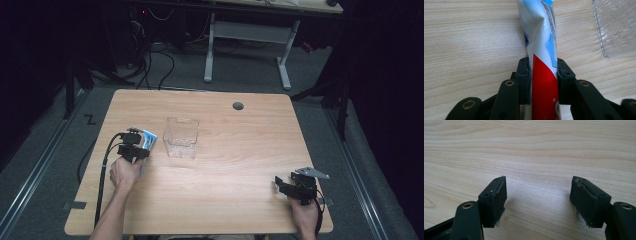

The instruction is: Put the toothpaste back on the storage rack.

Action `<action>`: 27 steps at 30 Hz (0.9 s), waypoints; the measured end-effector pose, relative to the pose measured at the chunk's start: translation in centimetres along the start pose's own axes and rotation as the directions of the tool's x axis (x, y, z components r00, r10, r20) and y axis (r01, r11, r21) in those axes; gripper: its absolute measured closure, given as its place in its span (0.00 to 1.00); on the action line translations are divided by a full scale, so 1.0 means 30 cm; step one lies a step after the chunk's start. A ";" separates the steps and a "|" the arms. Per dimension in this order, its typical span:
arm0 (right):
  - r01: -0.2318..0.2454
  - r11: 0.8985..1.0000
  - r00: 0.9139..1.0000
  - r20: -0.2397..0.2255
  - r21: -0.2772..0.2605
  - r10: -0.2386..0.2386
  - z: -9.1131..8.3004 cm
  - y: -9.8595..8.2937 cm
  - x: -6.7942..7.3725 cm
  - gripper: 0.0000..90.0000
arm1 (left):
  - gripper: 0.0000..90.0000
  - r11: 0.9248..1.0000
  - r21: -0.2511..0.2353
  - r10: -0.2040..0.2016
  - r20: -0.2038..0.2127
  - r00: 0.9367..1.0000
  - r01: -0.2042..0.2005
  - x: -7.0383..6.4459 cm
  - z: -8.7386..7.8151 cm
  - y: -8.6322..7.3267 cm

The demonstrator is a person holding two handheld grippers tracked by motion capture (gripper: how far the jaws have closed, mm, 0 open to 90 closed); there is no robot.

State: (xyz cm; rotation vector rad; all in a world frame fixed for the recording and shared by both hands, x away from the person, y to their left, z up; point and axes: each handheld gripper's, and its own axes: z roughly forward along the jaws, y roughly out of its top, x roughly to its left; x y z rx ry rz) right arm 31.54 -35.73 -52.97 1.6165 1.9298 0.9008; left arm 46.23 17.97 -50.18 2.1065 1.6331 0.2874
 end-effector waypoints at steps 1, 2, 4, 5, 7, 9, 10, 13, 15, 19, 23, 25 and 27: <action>0.000 1.000 1.000 -0.001 0.000 0.000 0.000 0.000 0.000 0.33 | 0.78 1.000 -0.001 0.001 0.004 1.000 -0.001 0.002 -0.001 0.000; 0.000 1.000 1.000 -0.001 0.000 0.000 0.000 0.000 0.000 0.33 | 0.78 1.000 0.002 0.002 0.006 1.000 -0.002 0.003 -0.003 0.000; 0.000 1.000 1.000 0.000 0.000 0.000 0.000 0.000 0.000 0.33 | 0.78 1.000 0.002 0.007 0.014 1.000 -0.007 0.005 -0.006 -0.002; -0.001 1.000 1.000 -0.001 0.000 0.001 0.000 0.000 0.000 0.33 | 0.78 1.000 0.000 0.009 0.016 1.000 -0.009 0.004 -0.007 -0.004; -0.003 1.000 1.000 -0.005 -0.001 0.003 0.000 0.000 -0.001 0.33 | 0.78 1.000 0.002 0.021 0.018 1.000 -0.021 0.002 -0.010 -0.008; -0.006 1.000 1.000 -0.008 -0.001 0.006 -0.001 0.000 -0.002 0.33 | 0.78 0.999 0.007 0.041 0.022 0.999 -0.041 -0.003 -0.015 -0.010; -0.008 1.000 1.000 -0.008 -0.001 0.008 -0.001 0.000 -0.002 0.33 | 0.78 0.999 0.003 0.052 0.024 0.998 -0.052 -0.006 -0.021 -0.012; -0.005 1.000 1.000 -0.006 -0.001 0.005 0.000 0.000 -0.001 0.33 | 0.78 0.998 -0.018 0.059 0.041 0.997 -0.058 -0.008 -0.045 -0.015; -0.006 1.000 1.000 -0.006 -0.002 0.006 0.000 0.000 -0.001 0.33 | 0.78 0.998 -0.034 0.063 0.052 0.997 -0.062 -0.009 -0.063 -0.018; -0.006 1.000 1.000 -0.006 -0.001 0.006 -0.001 0.000 -0.002 0.33 | 0.78 0.995 -0.060 0.078 0.062 0.995 -0.074 -0.013 -0.094 -0.026; -0.003 1.000 1.000 -0.005 -0.001 0.003 -0.001 0.000 -0.001 0.33 | 0.78 0.993 -0.091 0.084 0.074 0.994 -0.077 -0.012 -0.130 -0.034; -0.004 1.000 1.000 -0.006 -0.001 0.004 -0.001 0.000 -0.001 0.33 | 0.78 0.991 -0.114 0.084 0.080 0.993 -0.075 -0.010 -0.152 -0.038; -0.003 1.000 1.000 -0.006 -0.001 0.003 -0.001 0.000 -0.001 0.33 | 0.78 0.988 -0.138 0.087 0.086 0.993 -0.074 -0.009 -0.170 -0.043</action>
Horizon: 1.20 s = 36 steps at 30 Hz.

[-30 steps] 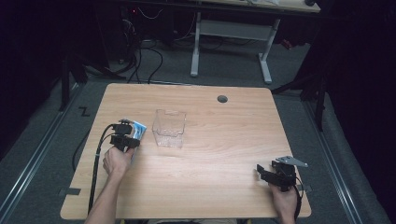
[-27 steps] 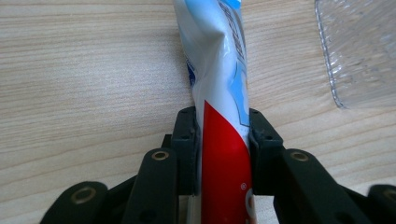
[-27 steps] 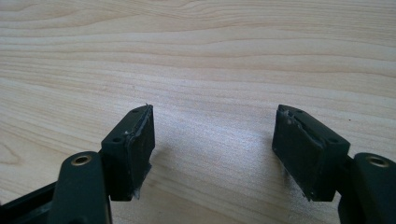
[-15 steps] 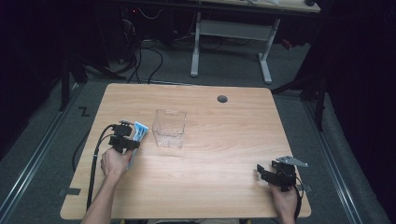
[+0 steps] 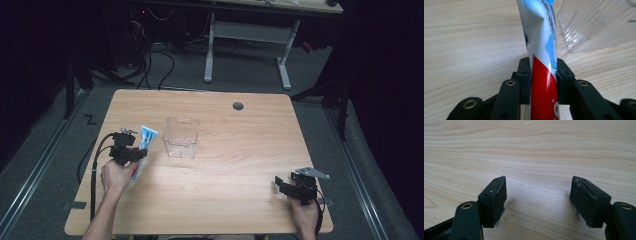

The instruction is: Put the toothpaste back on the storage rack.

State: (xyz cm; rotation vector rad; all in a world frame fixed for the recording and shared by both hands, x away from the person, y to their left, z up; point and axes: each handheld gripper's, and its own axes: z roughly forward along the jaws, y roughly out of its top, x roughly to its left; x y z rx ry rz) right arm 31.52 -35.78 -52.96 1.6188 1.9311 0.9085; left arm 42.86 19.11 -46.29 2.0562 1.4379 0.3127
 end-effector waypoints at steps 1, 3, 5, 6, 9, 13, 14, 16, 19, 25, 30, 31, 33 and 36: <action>0.001 1.000 1.000 0.000 0.000 -0.001 0.000 0.000 0.000 0.33 | 0.78 1.000 -0.014 0.002 0.007 1.000 -0.002 -0.001 -0.010 -0.001; 0.000 1.000 1.000 -0.001 0.000 0.000 0.000 0.000 0.000 0.33 | 0.78 0.999 -0.039 0.007 0.018 1.000 -0.006 -0.002 -0.028 -0.003; -0.001 1.000 1.000 -0.002 0.000 0.001 0.000 0.000 0.000 0.33 | 0.78 0.999 -0.052 0.009 0.031 0.999 -0.008 0.001 -0.041 -0.005; -0.002 1.000 1.000 -0.001 0.001 0.002 0.000 0.000 0.001 0.33 | 0.78 0.998 -0.056 0.008 0.033 0.999 -0.006 0.000 -0.045 -0.005; -0.003 1.000 1.000 -0.002 0.000 0.003 -0.001 0.000 0.000 0.33 | 0.78 0.998 -0.063 0.009 0.041 0.999 -0.007 0.001 -0.059 -0.008; -0.003 1.000 1.000 -0.002 0.000 0.003 -0.001 0.000 0.000 0.33 | 0.78 0.997 -0.078 0.017 0.049 0.999 -0.013 -0.004 -0.076 -0.011; -0.004 1.000 1.000 -0.003 0.000 0.004 -0.001 0.000 0.000 0.33 | 0.78 0.996 -0.085 0.021 0.053 0.998 -0.017 -0.006 -0.081 -0.011; -0.002 1.000 1.000 -0.002 0.000 0.002 -0.001 0.000 0.000 0.33 | 0.78 0.995 -0.103 0.027 0.077 0.997 -0.019 -0.010 -0.090 -0.011; -0.001 1.000 1.000 -0.002 0.000 0.001 -0.001 0.000 0.000 0.33 | 0.78 0.993 -0.110 0.046 0.084 0.995 -0.037 -0.024 -0.102 -0.005; -0.006 1.000 1.000 -0.005 0.000 0.006 -0.001 -0.001 0.000 0.33 | 0.78 0.987 -0.142 0.089 0.096 0.991 -0.074 -0.062 -0.134 0.023; -0.008 1.000 1.000 -0.006 0.000 0.008 -0.001 -0.001 -0.001 0.33 | 0.78 0.982 -0.165 0.107 0.116 0.987 -0.087 -0.087 -0.152 0.047; -0.007 1.000 1.000 -0.006 0.000 0.007 -0.001 -0.001 -0.001 0.33 | 0.78 0.982 -0.169 0.107 0.121 0.987 -0.085 -0.090 -0.152 0.051; -0.003 1.000 1.000 -0.005 -0.001 0.003 -0.001 0.000 -0.001 0.33 | 0.78 0.980 -0.174 0.116 0.124 0.985 -0.094 -0.101 -0.154 0.063; -0.008 1.000 1.000 -0.006 -0.001 0.008 -0.001 -0.001 -0.001 0.33 | 0.78 0.977 -0.187 0.130 0.137 0.982 -0.103 -0.119 -0.155 0.080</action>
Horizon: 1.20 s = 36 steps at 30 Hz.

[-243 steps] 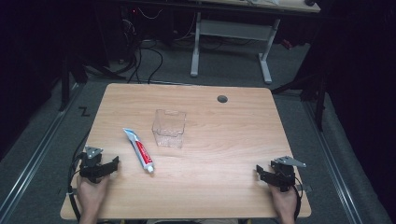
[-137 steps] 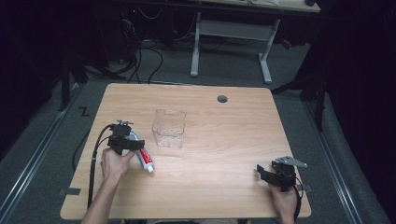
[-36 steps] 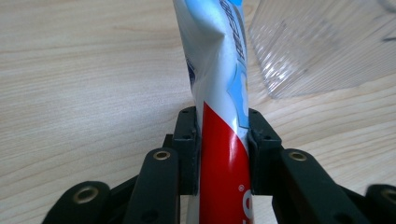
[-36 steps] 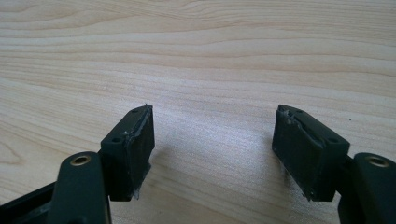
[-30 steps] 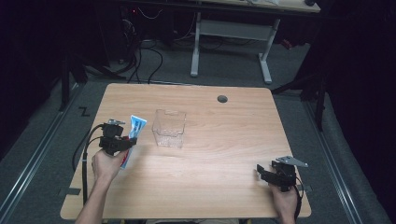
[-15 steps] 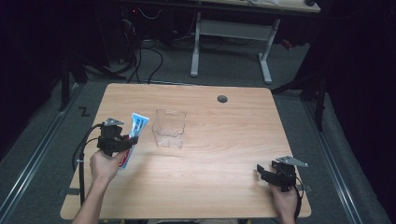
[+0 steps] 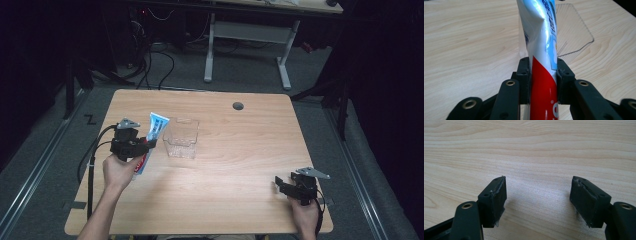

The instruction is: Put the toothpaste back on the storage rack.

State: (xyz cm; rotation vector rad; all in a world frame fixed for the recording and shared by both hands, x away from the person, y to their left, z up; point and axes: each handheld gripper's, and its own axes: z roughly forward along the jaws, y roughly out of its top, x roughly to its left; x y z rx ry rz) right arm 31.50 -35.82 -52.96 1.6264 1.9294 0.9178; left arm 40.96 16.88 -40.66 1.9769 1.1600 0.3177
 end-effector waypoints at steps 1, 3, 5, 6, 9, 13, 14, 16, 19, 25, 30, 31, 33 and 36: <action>0.000 1.000 1.000 0.000 0.000 0.000 0.000 0.000 0.000 0.33 | 0.78 1.000 -0.001 0.002 0.004 1.000 -0.002 -0.003 0.001 0.005; -0.001 1.000 1.000 0.000 -0.001 0.001 0.000 0.000 0.000 0.33 | 0.78 1.000 -0.007 0.008 0.010 1.000 -0.007 -0.014 0.001 0.017; 0.000 1.000 1.000 -0.001 0.000 0.000 0.000 0.000 0.000 0.33 | 0.78 1.000 -0.012 0.021 0.015 1.000 -0.021 -0.025 0.001 0.031; 0.000 1.000 1.000 -0.001 0.000 0.000 0.000 0.000 0.000 0.33 | 0.78 1.000 -0.016 0.026 0.016 1.000 -0.025 -0.028 0.000 0.036; -0.001 1.000 1.000 -0.002 0.000 0.001 0.000 0.000 0.000 0.33 | 0.78 0.999 -0.027 0.030 0.031 0.999 -0.029 -0.038 0.000 0.056; -0.001 1.000 1.000 -0.002 0.000 0.001 0.000 0.000 0.000 0.33 | 0.78 0.999 -0.036 0.038 0.038 0.999 -0.036 -0.046 0.007 0.087; 0.000 1.000 1.000 -0.002 0.000 0.000 0.000 0.000 0.000 0.33 | 0.78 0.999 -0.040 0.039 0.041 0.998 -0.037 -0.047 0.008 0.094; 0.000 1.000 1.000 -0.001 0.000 0.000 0.000 0.000 0.000 0.33 | 0.78 0.998 -0.047 0.042 0.045 0.998 -0.040 -0.050 0.011 0.109; 0.000 1.000 1.000 0.000 0.000 0.000 0.000 0.000 0.000 0.33 | 0.78 0.997 -0.064 0.043 0.061 0.997 -0.039 -0.056 0.022 0.140; 0.001 1.000 1.000 0.000 0.000 -0.001 0.000 0.000 0.000 0.33 | 0.78 0.995 -0.081 0.060 0.076 0.995 -0.054 -0.073 0.055 0.213; -0.001 1.000 1.000 -0.002 -0.002 0.001 0.000 0.000 0.000 0.33 | 0.78 0.992 -0.065 0.111 0.039 0.993 -0.108 -0.105 0.092 0.268; -0.001 1.000 1.000 -0.002 -0.002 0.001 0.000 -0.001 0.000 0.33 | 0.78 0.991 -0.061 0.123 0.032 0.992 -0.121 -0.111 0.097 0.274; 0.000 1.000 1.000 -0.002 -0.003 0.000 0.000 -0.001 0.000 0.33 | 0.78 0.989 -0.057 0.138 0.027 0.990 -0.136 -0.121 0.112 0.284; 0.000 1.000 1.000 -0.002 -0.003 0.000 0.000 -0.001 0.000 0.33 | 0.78 0.988 -0.047 0.147 0.025 0.989 -0.146 -0.127 0.132 0.294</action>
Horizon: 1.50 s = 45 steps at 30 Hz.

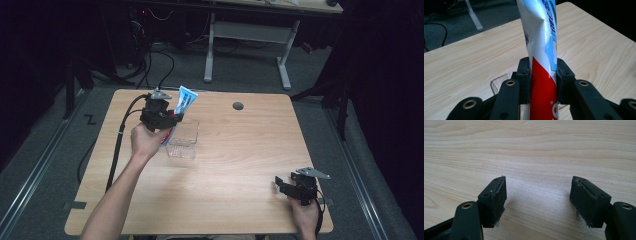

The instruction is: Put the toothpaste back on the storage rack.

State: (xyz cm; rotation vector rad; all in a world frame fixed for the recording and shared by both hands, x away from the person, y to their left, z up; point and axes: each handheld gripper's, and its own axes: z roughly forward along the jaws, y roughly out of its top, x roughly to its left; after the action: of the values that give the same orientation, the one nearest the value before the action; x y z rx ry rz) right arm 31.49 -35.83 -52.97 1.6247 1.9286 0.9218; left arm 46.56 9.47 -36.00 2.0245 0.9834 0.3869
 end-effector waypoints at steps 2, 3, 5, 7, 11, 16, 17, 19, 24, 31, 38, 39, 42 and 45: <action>0.000 1.000 1.000 0.000 0.000 0.000 0.000 0.000 0.000 0.33 | 0.78 1.000 0.001 0.001 0.001 1.000 -0.001 0.001 0.015 0.006; -0.001 1.000 1.000 0.000 0.000 0.001 0.000 0.000 0.000 0.33 | 0.78 1.000 0.003 0.004 0.003 1.000 -0.004 0.003 0.023 0.009; -0.001 1.000 1.000 0.000 0.000 0.001 0.000 0.000 0.000 0.33 | 0.78 1.000 0.002 0.002 0.003 1.000 -0.002 0.007 0.037 0.015; -0.001 1.000 1.000 0.001 0.001 0.001 0.000 0.000 0.001 0.33 | 0.78 1.000 0.003 0.005 -0.002 1.000 -0.005 0.011 0.049 0.023; 0.000 1.000 1.000 0.001 0.001 0.000 0.000 0.000 0.001 0.33 | 0.78 1.000 0.000 0.005 -0.018 1.000 -0.005 0.018 0.073 0.035; -0.001 1.000 1.000 0.001 0.001 0.001 0.000 0.000 0.001 0.33 | 0.78 1.000 0.003 0.018 -0.027 0.999 -0.018 0.020 0.105 0.047; 0.000 1.000 1.000 0.002 0.003 0.000 0.000 0.000 0.001 0.33 | 0.78 1.000 0.003 0.021 -0.030 0.999 -0.021 0.020 0.112 0.049; -0.001 1.000 1.000 0.001 0.001 0.001 0.000 0.000 0.001 0.33 | 0.78 1.000 0.004 0.024 -0.028 0.999 -0.024 0.020 0.124 0.054; -0.001 1.000 1.000 0.000 0.000 0.001 0.000 0.000 0.000 0.33 | 0.77 1.000 -0.016 0.006 -0.017 1.000 -0.006 0.025 0.141 0.062; 0.000 1.000 1.000 0.001 0.000 0.000 -0.001 -0.001 0.001 0.33 | 0.77 0.999 -0.035 -0.018 -0.020 1.000 0.017 0.039 0.168 0.059; -0.001 1.000 1.000 0.001 0.000 0.001 -0.001 -0.001 0.001 0.33 | 0.77 1.000 -0.009 0.004 -0.028 1.000 -0.004 0.026 0.198 0.052; -0.001 1.000 1.000 0.000 0.000 0.001 -0.001 -0.001 0.000 0.33 | 0.77 1.000 -0.003 0.007 -0.030 1.000 -0.007 0.024 0.202 0.050; -0.001 1.000 1.000 0.000 -0.001 0.001 -0.001 -0.001 0.000 0.33 | 0.77 1.000 0.011 0.015 -0.031 0.999 -0.014 0.023 0.212 0.047; -0.003 1.000 1.000 0.000 0.000 0.003 -0.001 -0.001 -0.001 0.33 | 0.77 1.000 0.019 0.019 -0.033 0.999 -0.018 0.020 0.216 0.045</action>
State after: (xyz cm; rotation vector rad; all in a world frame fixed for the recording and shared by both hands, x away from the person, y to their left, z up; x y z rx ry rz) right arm 31.44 -35.85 -52.97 1.6281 1.9265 0.9239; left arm 51.34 5.90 -38.91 2.0508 0.9923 0.4240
